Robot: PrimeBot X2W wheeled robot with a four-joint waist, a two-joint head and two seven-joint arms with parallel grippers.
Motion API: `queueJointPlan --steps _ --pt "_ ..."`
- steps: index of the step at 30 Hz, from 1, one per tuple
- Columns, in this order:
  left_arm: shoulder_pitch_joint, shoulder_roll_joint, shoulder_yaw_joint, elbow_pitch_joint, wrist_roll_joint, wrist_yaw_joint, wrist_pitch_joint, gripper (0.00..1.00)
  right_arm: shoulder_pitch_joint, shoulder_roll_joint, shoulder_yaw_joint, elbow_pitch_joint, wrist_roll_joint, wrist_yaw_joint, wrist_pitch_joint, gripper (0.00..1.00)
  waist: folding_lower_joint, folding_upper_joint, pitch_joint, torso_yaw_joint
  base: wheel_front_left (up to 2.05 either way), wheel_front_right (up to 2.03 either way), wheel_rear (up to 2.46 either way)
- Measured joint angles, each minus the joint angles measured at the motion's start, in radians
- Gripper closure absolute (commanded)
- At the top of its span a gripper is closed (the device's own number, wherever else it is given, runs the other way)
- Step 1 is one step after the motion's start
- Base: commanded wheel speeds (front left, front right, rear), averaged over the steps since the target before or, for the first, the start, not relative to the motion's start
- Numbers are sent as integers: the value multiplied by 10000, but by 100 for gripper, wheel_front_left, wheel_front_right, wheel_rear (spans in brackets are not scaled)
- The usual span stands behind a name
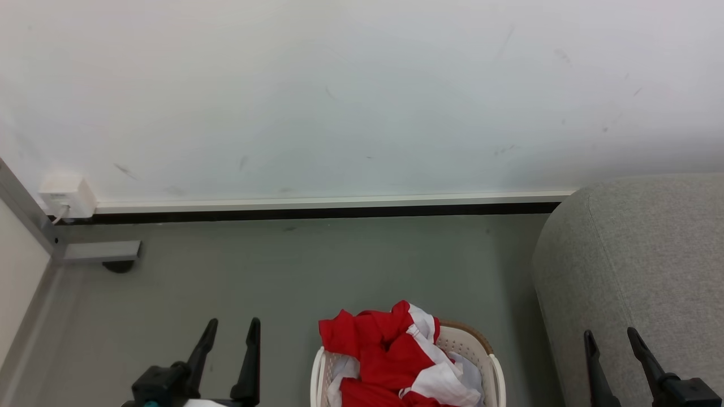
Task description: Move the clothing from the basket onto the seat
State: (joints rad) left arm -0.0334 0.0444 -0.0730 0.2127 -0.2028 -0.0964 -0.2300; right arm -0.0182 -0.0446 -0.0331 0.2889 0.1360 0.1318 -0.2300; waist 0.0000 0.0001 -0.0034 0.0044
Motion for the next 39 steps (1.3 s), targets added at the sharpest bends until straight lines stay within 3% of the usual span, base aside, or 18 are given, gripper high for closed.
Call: queueJointPlan --steps 16,39 --pt "83 19 -151 194 828 -92 -290 0 26 -15 182 104 -828 0 -282 0 0 0 -23 12 0 0 0" --pt "80 23 -113 320 882 -207 -339 0 6 -27 270 205 -709 0 -326 0 0 0 40 -236 0 0 0"
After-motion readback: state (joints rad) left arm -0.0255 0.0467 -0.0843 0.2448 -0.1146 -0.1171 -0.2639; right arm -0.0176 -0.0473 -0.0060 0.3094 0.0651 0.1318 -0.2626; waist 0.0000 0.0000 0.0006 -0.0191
